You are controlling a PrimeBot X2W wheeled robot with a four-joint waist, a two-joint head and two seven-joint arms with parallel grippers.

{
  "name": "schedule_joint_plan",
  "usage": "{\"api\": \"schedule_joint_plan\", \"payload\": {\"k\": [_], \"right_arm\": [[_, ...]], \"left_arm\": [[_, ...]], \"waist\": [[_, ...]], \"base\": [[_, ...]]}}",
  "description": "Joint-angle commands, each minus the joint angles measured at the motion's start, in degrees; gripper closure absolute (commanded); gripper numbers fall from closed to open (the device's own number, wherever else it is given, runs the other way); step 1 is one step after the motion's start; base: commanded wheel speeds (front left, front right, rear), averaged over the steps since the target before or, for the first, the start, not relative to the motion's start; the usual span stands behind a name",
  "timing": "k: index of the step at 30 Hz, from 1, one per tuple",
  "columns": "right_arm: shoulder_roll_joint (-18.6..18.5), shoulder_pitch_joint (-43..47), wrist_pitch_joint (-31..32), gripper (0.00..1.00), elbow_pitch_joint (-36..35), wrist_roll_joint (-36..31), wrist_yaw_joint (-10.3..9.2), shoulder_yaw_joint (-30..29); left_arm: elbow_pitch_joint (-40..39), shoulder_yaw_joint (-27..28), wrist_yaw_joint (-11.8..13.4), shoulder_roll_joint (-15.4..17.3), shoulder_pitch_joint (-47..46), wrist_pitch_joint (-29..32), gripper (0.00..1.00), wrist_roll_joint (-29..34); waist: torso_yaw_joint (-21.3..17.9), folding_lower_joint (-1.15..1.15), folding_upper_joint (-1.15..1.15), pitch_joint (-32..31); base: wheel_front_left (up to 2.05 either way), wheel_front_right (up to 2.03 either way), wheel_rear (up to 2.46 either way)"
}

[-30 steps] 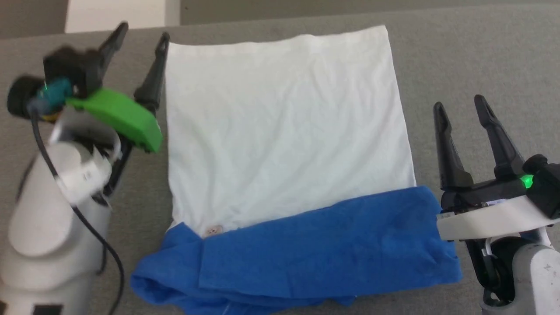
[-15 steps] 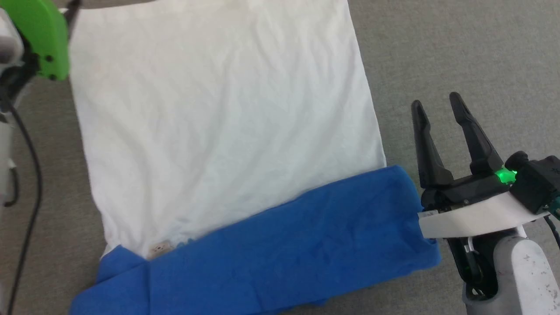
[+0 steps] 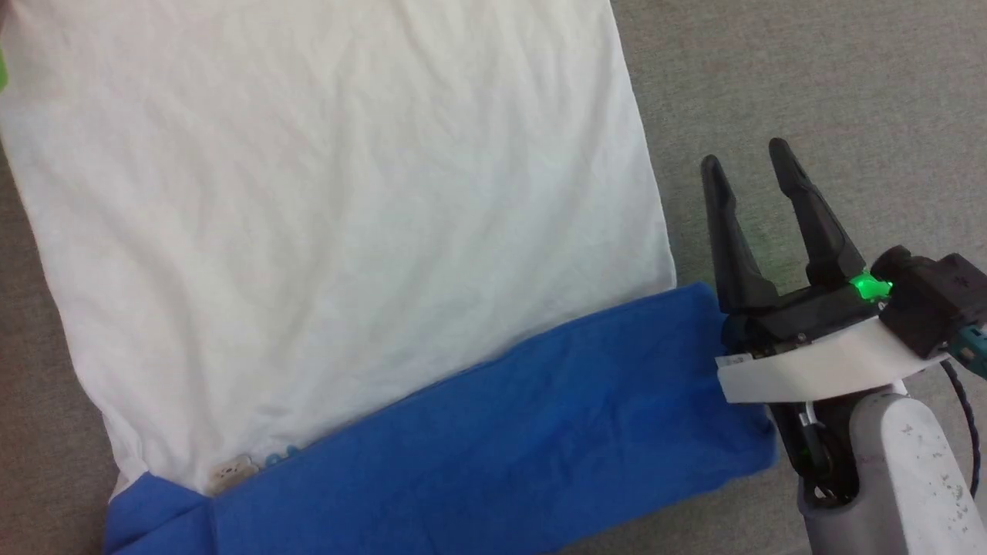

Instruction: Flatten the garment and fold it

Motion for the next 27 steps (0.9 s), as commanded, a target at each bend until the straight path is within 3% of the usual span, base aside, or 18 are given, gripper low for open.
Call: {"api": "schedule_joint_plan", "payload": {"k": [1,5,11,19,27], "right_arm": [[0.1,-2.5,0.7,0.00,-0.1,-1.3,-0.08,0.6],[0.1,-7.2,4.0,0.00,0.0,-4.0,-0.08,0.6],[0.1,-21.9,15.4,0.00,5.1,-7.4,-0.08,-1.9],[0.1,-44.0,32.2,0.00,23.8,-4.7,-0.08,-7.5],[0.1,-55.4,42.3,0.00,39.0,-11.8,-0.08,-14.0]], "left_arm": [[-0.2,-1.0,0.3,-0.3,1.7,3.8,1.00,-0.9],[-2.4,-1.4,0.1,-0.8,1.9,3.5,1.00,-1.4],[-3.6,-3.5,-1.5,-1.8,-0.1,1.0,1.00,-0.2],[-3.1,-5.9,-3.5,-5.2,-3.9,-2.6,1.00,0.0],[-2.9,-8.6,-5.7,-8.1,-7.0,-6.0,1.00,-0.1]], "waist": [[0.8,-0.01,0.00,0.2],[1.6,-0.01,0.00,0.2],[4.3,-0.01,0.00,0.8],[8.7,-0.01,0.00,2.4],[12.7,-0.01,0.00,4.2]], "base": [[0.00,0.00,0.00],[0.00,0.00,0.00],[0.00,0.00,0.00],[0.00,0.00,0.00],[0.00,0.00,0.00]]}}
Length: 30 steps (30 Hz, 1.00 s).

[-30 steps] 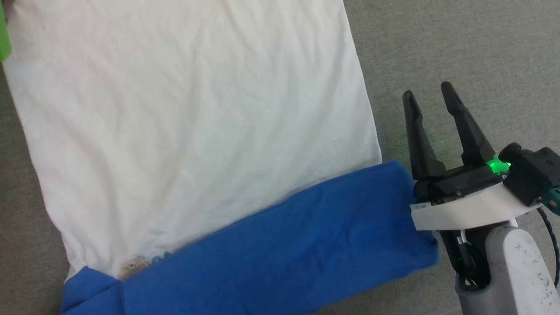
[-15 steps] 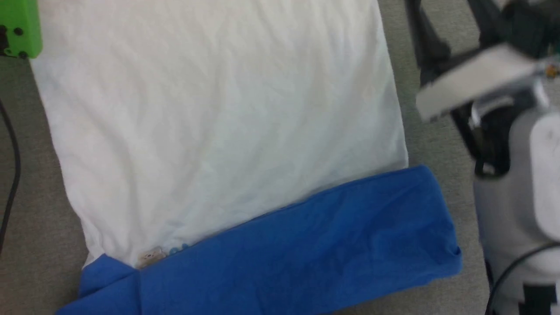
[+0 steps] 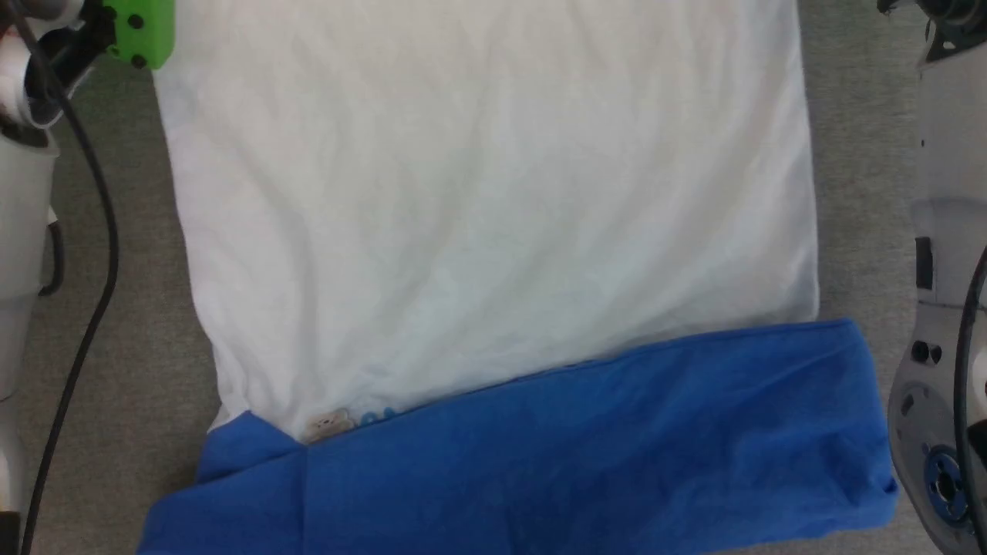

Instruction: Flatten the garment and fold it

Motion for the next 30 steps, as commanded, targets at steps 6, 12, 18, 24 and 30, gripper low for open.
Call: {"api": "schedule_joint_plan", "payload": {"k": [6,12,18,24,30], "right_arm": [[0.1,-3.8,4.1,0.00,5.5,-3.0,-0.08,1.3],[0.1,-4.8,9.7,1.00,7.1,-7.5,-0.08,3.5],[0.1,-5.4,2.2,1.00,3.8,-8.8,-0.08,3.4],[0.1,-5.5,-9.6,1.00,2.9,-9.2,-0.08,4.3],[-0.7,-3.7,-19.2,1.00,2.9,-7.0,-0.08,5.6]], "left_arm": [[1.6,-0.8,-0.8,-1.2,-1.9,-2.4,1.00,0.0],[2.9,-1.0,-1.0,-0.7,-2.4,-4.4,1.00,0.5],[4.3,-0.9,0.4,-0.2,-4.1,-13.8,1.00,4.8],[7.5,-0.6,2.0,-0.4,-5.3,-25.2,1.00,8.2],[9.2,0.2,2.8,-1.0,-4.7,-34.6,1.00,8.7]], "waist": [[2.5,-0.01,0.00,1.6],[2.3,-0.01,0.00,1.7],[2.0,-0.01,0.00,1.8],[1.7,-0.01,0.00,0.7],[2.0,-0.01,0.00,-2.1]], "base": [[0.00,0.00,0.00],[0.00,0.00,0.00],[0.00,0.00,0.00],[0.00,0.00,0.00],[0.00,0.00,0.00]]}}
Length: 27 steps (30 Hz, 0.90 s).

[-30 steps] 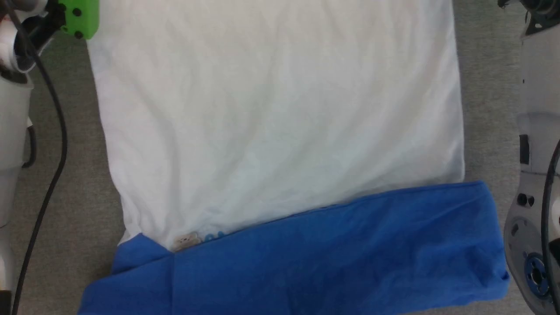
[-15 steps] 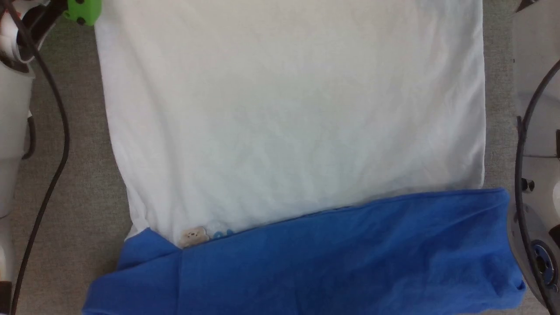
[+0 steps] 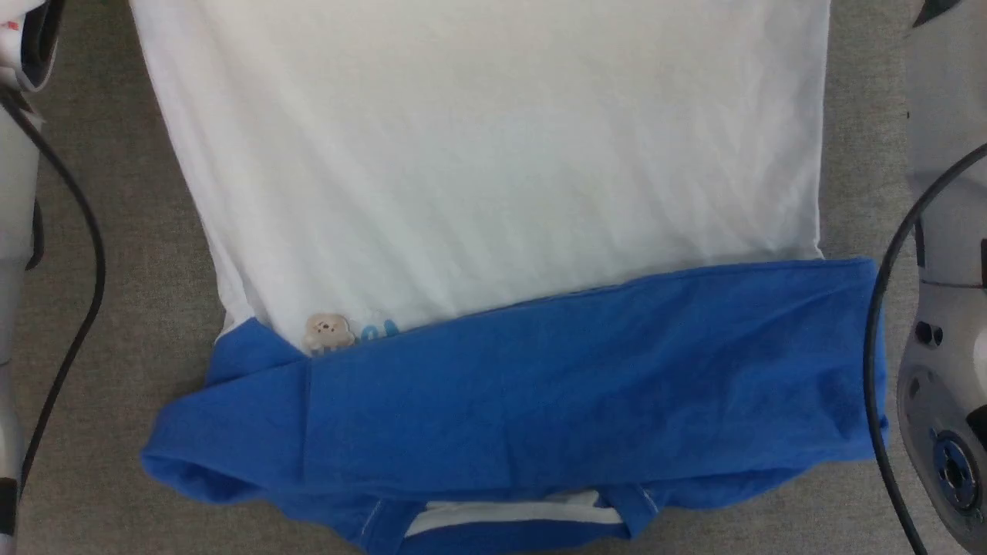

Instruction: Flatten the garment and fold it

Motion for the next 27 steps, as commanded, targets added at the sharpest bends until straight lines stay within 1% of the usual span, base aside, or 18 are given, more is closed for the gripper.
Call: {"api": "schedule_joint_plan", "payload": {"k": [1,6,12,15,20,22,27], "right_arm": [[-0.5,1.6,-1.9,1.00,-0.3,1.1,-0.09,0.7],[-2.6,5.8,-8.8,1.00,-2.0,5.2,-0.09,4.1],[-6.0,13.7,-12.3,1.00,-6.2,10.8,-0.09,8.8],[-8.3,19.6,-12.2,1.00,-10.2,13.5,-0.09,10.7],[-11.7,30.5,-10.5,1.00,-18.4,16.4,-0.09,11.2],[-13.0,35.7,-9.0,1.00,-22.0,17.1,-0.09,10.8],[-14.1,49.3,-4.4,1.00,-30.7,19.0,-0.09,7.9]], "left_arm": [[0.1,0.5,0.3,0.2,-0.1,-2.2,1.00,0.5],[-0.8,1.2,0.2,1.2,4.5,-9.9,1.00,0.1],[-4.5,1.5,0.6,1.4,14.2,-13.9,1.00,-2.1],[-8.1,1.5,1.3,1.5,20.9,-15.4,1.00,-3.3],[-14.8,0.9,2.9,1.7,32.8,-16.1,1.00,-5.1],[-17.7,0.1,2.6,1.7,38.0,-15.8,1.00,-6.7],[-23.8,-1.4,3.8,2.6,50.0,-13.9,1.00,-9.3]], "waist": [[0.2,0.00,0.00,-1.7],[0.4,0.00,0.00,-6.0],[1.5,0.00,0.00,-13.8],[2.3,0.00,0.00,-18.2],[3.8,0.00,0.00,-24.8],[4.4,0.00,0.00,-27.1],[5.9,0.00,0.00,-31.6]], "base": [[0.00,0.00,0.00],[0.00,0.00,0.00],[0.00,0.00,0.00],[0.00,0.00,0.00],[0.00,0.00,0.00],[0.00,0.00,0.00],[0.00,0.00,0.00]]}}
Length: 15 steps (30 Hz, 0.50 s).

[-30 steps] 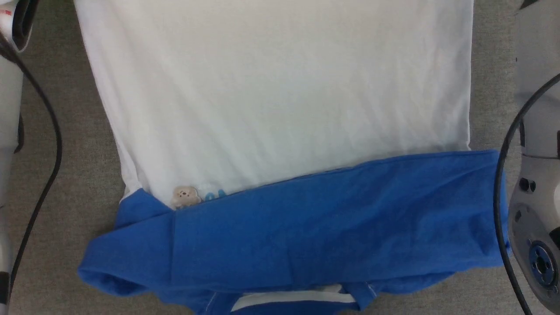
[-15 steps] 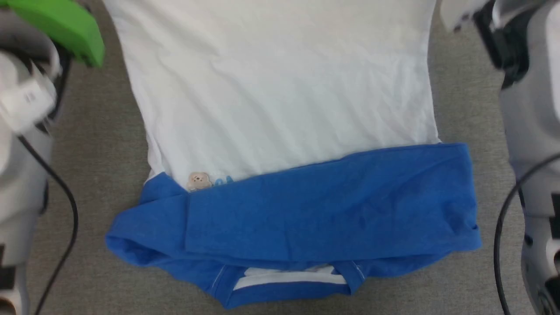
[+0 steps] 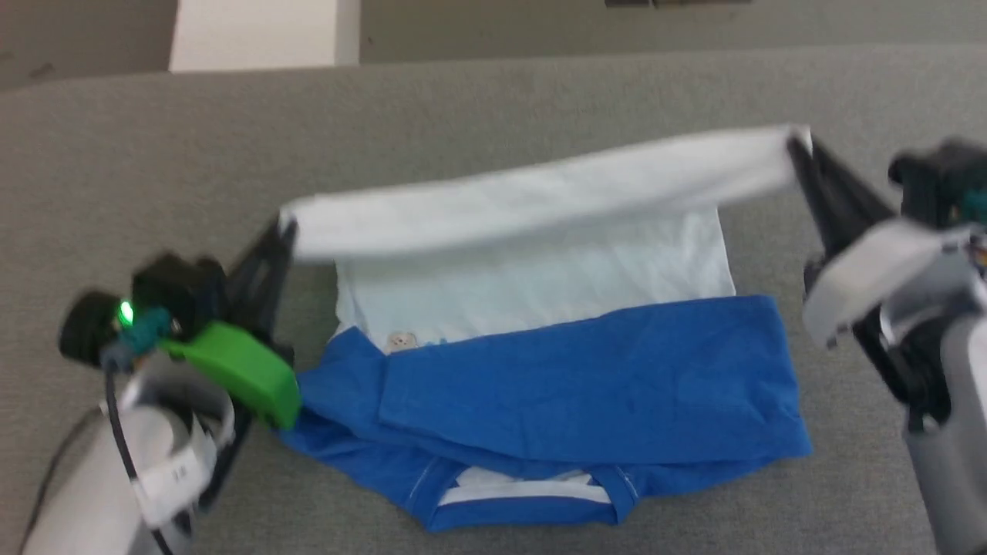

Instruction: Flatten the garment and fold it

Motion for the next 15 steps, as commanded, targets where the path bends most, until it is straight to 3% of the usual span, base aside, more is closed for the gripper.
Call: {"api": "schedule_joint_plan", "payload": {"k": [1,8,15], "right_arm": [[0.0,3.3,1.0,1.00,-1.9,0.7,-0.09,-0.9],[2.3,18.9,6.6,1.00,-10.6,-0.2,-0.09,-6.2],[5.9,30.1,10.3,1.00,-11.0,-3.4,-0.09,-9.6]], "left_arm": [[-1.1,-0.5,0.3,0.6,2.9,0.5,1.00,-0.9],[-5.5,-1.8,1.5,1.0,15.2,1.7,1.00,-4.9],[-2.9,-5.1,0.4,0.1,21.9,1.7,1.00,-6.9]], "waist": [[3.0,0.01,0.00,-6.9],[4.1,0.01,0.00,-9.6],[4.0,0.01,0.00,-9.5]], "base": [[0.00,0.00,0.00],[0.00,0.00,0.00],[0.00,0.00,0.00]]}}
